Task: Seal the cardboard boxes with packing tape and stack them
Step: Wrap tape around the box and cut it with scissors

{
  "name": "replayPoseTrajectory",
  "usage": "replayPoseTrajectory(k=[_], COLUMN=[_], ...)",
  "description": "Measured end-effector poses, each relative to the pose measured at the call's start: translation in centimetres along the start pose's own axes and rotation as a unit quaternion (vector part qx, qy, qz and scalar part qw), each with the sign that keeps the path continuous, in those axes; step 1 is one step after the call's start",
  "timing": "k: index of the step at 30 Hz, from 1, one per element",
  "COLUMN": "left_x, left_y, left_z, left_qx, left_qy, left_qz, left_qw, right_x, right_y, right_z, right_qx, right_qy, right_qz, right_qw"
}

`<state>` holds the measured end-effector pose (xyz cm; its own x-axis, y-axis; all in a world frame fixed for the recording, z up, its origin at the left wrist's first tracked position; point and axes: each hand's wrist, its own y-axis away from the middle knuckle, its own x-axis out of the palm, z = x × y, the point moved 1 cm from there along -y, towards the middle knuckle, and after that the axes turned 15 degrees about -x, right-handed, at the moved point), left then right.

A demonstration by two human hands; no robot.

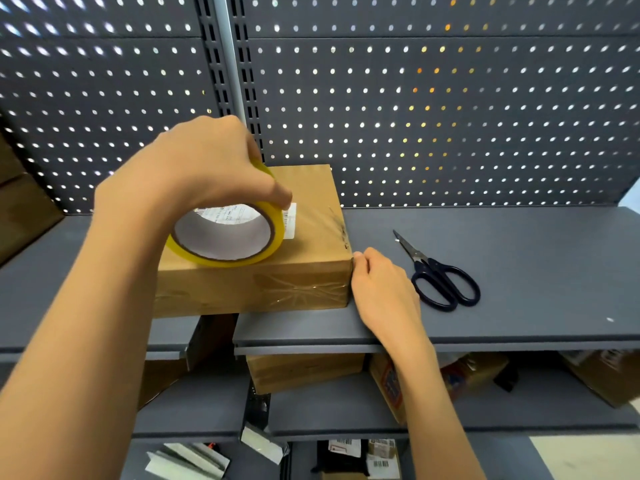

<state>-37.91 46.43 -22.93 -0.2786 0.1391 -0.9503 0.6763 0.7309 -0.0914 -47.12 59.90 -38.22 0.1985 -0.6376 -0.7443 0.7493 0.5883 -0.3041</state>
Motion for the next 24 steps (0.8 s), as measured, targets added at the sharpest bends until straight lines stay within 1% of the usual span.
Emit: replayPoseTrajectory(k=[3,6,8,10,12,13,16,19,21,24], left_x=[0.1,0.1,0.1,0.2,0.2,0.3,0.4,0.3,0.3,0.3], left_y=[0.0,0.1,0.2,0.2,0.2,0.1,0.1,0.1,0.1,0.1], left_z=[0.1,0.1,0.0,0.0,-0.1,-0.1,-0.1,0.1,0.1,0.2], left_qx=[0.004,0.002,0.0,-0.003,-0.006,-0.006,-0.004,-0.006,-0.008,-0.009], left_qy=[0.002,0.008,0.01,0.01,0.009,0.01,0.017,0.02,0.018,0.021], left_qz=[-0.002,-0.002,-0.005,-0.01,-0.012,-0.013,-0.017,-0.015,-0.013,-0.013], left_qw=[1.0,1.0,1.0,1.0,1.0,1.0,1.0,1.0,1.0,1.0], right_x=[-0.3,-0.8,-1.0,-1.3,-2.0,-2.5,-3.7,-4.0,-3.9,-4.0], right_y=[-0.1,0.1,0.3,0.5,0.6,0.6,0.9,1.3,1.5,1.6], right_z=[-0.3,-0.5,-0.7,-1.1,-1.7,-2.2,-4.0,-5.3,-5.6,-5.9], right_qx=[0.009,-0.001,-0.02,-0.025,-0.005,0.009,0.063,0.125,0.135,0.12], right_qy=[-0.019,0.03,0.082,0.104,0.126,0.149,0.212,0.21,0.192,0.183], right_qz=[0.031,0.051,0.032,-0.02,-0.073,-0.082,-0.07,-0.047,-0.043,-0.039], right_qw=[0.999,0.998,0.996,0.994,0.989,0.985,0.973,0.969,0.971,0.975])
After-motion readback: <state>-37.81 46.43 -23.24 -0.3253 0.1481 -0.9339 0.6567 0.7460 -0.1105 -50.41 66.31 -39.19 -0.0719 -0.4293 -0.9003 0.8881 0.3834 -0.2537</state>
